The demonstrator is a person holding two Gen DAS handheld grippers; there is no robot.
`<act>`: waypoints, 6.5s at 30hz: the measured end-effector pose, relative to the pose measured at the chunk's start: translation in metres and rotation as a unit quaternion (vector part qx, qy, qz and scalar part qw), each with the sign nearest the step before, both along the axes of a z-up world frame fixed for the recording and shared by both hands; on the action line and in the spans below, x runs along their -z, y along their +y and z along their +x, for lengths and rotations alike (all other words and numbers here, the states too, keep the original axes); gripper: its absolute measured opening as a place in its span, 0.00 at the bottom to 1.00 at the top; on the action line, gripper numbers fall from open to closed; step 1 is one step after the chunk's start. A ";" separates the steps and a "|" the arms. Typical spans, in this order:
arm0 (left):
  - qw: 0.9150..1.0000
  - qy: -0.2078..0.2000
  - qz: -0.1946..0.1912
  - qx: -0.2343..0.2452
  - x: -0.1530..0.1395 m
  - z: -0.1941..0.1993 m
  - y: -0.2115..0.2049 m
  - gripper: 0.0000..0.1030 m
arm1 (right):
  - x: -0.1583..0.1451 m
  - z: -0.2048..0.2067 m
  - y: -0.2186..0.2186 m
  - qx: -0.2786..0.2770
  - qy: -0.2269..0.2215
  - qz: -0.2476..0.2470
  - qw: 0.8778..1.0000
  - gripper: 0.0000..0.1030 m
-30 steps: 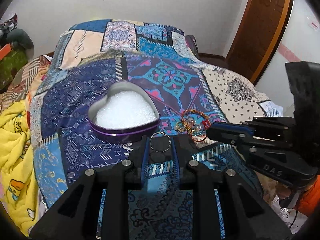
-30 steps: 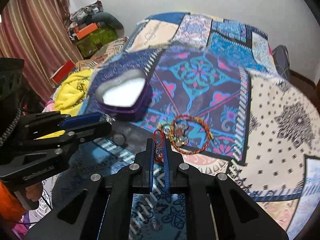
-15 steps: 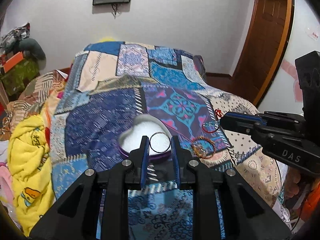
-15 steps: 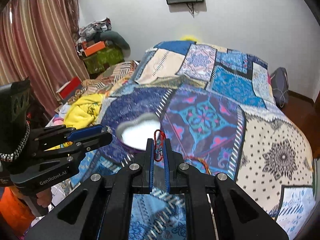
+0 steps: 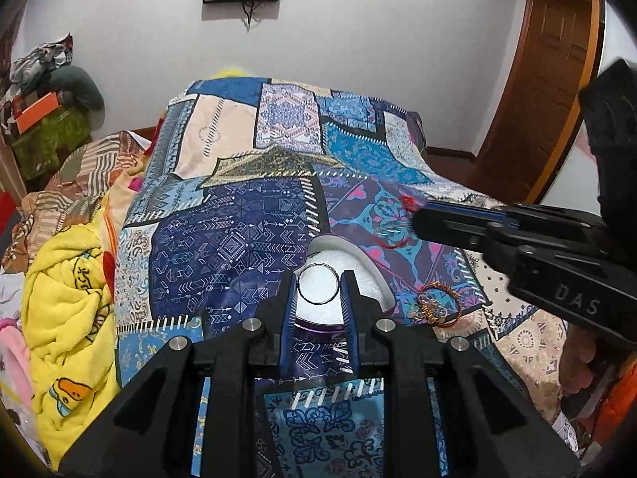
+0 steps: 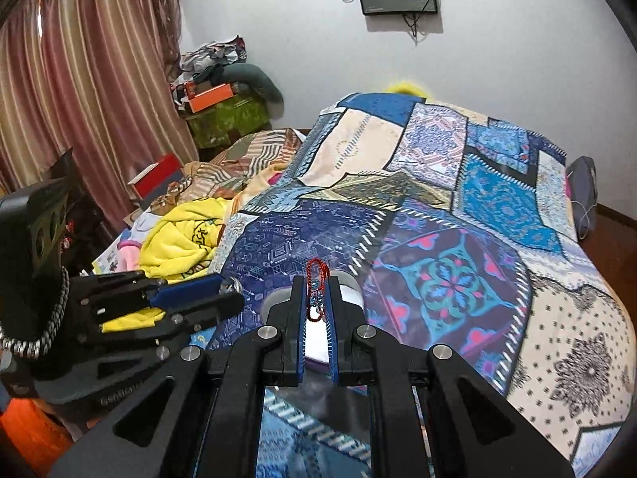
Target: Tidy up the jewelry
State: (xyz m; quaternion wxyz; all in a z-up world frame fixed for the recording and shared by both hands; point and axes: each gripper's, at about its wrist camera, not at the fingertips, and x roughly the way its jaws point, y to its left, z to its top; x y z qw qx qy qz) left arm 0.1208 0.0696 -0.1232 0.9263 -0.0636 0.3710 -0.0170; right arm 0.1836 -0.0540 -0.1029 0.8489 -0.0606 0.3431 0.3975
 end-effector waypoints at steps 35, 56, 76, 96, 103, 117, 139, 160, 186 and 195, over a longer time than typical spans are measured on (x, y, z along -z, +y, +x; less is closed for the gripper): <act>0.999 0.038 0.022 -0.006 0.038 0.032 0.005 0.39 | 0.037 0.025 0.025 0.011 0.013 -0.052 0.998 0.35; 0.999 0.027 0.016 -0.009 0.020 0.020 -0.009 0.52 | 0.023 0.017 -0.032 0.065 0.013 -0.044 0.997 0.41; 0.994 0.072 0.012 0.086 0.054 0.022 -0.102 0.53 | 0.059 0.017 -0.139 0.141 0.060 -0.080 0.985 0.41; 0.992 0.098 0.010 0.075 0.085 0.049 -0.098 0.24 | 0.094 0.037 -0.111 0.093 0.104 -0.100 0.985 0.41; 0.992 0.097 0.001 0.074 0.085 0.048 -0.092 0.23 | 0.099 0.039 -0.090 0.067 0.077 -0.121 0.987 0.17; 0.992 0.101 0.005 0.077 0.085 0.046 -0.092 0.23 | 0.057 0.030 -0.102 0.064 0.054 -0.053 0.995 0.07; 0.991 0.100 -0.002 0.084 0.082 0.055 -0.097 0.10 | 0.057 0.032 -0.136 0.112 0.065 -0.034 0.991 0.07; 0.993 0.085 0.018 0.080 0.058 0.020 -0.085 0.10 | 0.046 0.018 -0.121 0.096 0.053 -0.030 0.994 0.07; 0.988 0.108 0.056 0.094 0.074 0.013 -0.089 0.41 | 0.057 0.016 -0.118 0.089 0.076 -0.034 0.993 0.07; 0.987 0.088 0.042 0.130 0.063 0.024 -0.113 0.34 | 0.059 0.019 -0.127 0.099 0.084 -0.027 0.991 0.07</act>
